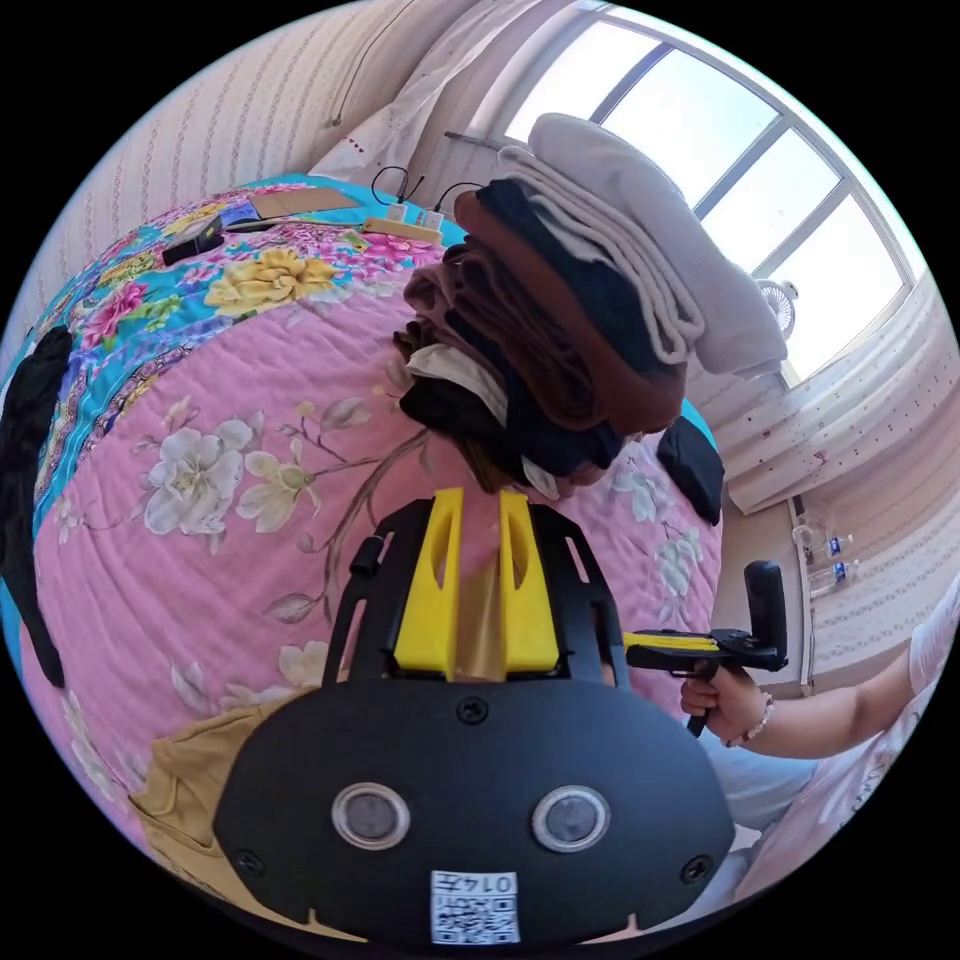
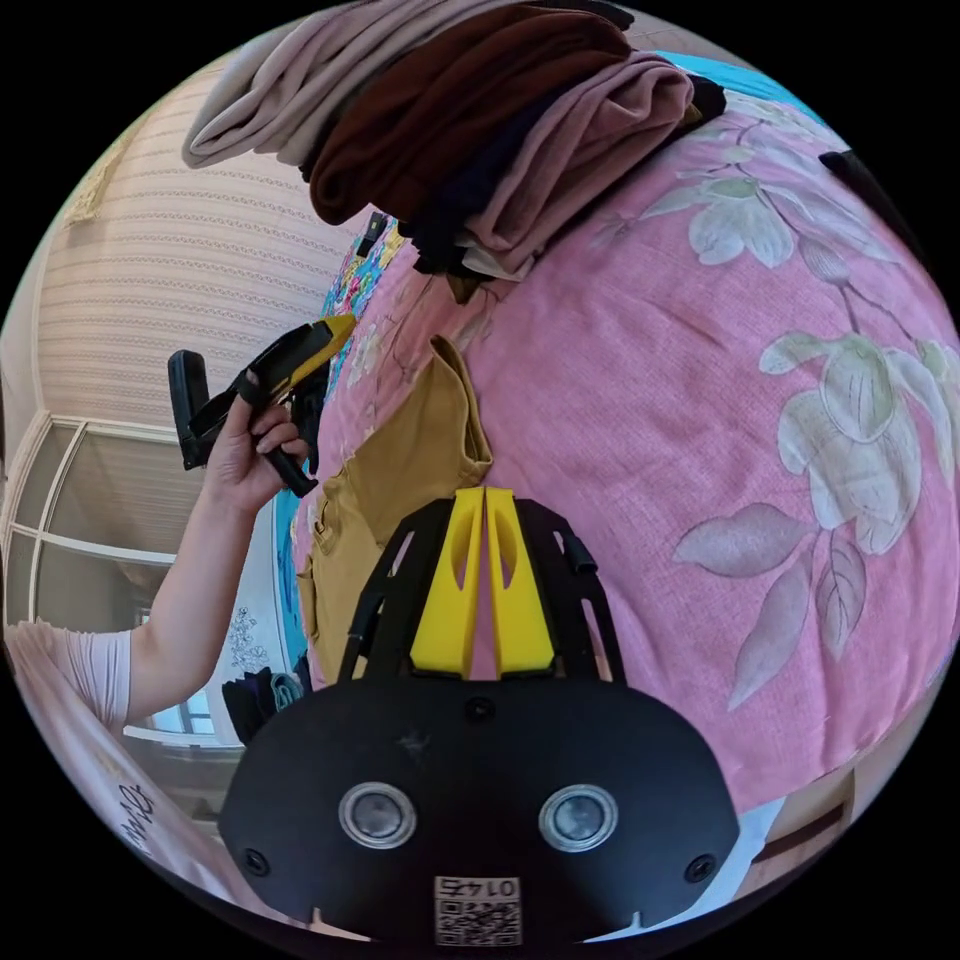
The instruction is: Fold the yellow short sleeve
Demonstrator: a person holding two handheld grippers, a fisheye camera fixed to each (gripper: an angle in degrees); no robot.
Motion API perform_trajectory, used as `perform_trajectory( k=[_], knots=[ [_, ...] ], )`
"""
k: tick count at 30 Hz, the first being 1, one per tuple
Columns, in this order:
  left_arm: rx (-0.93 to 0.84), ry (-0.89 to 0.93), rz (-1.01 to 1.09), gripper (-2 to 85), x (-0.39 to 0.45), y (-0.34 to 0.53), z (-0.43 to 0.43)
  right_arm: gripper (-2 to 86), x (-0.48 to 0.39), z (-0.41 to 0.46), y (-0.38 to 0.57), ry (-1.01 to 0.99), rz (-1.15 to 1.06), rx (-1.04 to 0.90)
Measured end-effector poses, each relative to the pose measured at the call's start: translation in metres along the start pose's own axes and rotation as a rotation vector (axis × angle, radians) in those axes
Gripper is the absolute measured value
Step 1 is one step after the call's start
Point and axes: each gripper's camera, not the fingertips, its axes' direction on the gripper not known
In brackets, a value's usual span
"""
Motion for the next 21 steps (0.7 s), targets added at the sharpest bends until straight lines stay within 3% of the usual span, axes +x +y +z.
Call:
perform_trajectory(
  k=[4,7,12,15,18,21],
  knots=[
    [0.069,-0.022,-0.093,6.0,-0.011,0.056,-0.049,-0.3,-0.015,-0.001,0.0,0.034,-0.081,0.007],
    [0.123,-0.139,-0.244,5.8,-0.023,0.13,-0.099,-0.3,-0.051,0.007,0.001,0.102,-0.275,-0.037],
    [0.214,-0.237,-0.788,4.0,-0.049,0.318,-0.194,0.1,-0.148,0.069,0.019,0.163,-0.707,-0.252],
    [0.257,-0.347,-0.988,3.7,-0.047,0.402,-0.245,0.5,-0.211,0.124,0.044,0.112,-0.918,-0.346],
    [0.317,-0.45,-1.061,3.5,-0.047,0.455,-0.289,0.2,-0.279,0.19,0.073,0.004,-1.051,-0.451],
    [0.364,-0.489,-1.007,3.4,-0.058,0.472,-0.321,1.2,-0.345,0.26,0.1,-0.054,-1.104,-0.503]
  ],
)
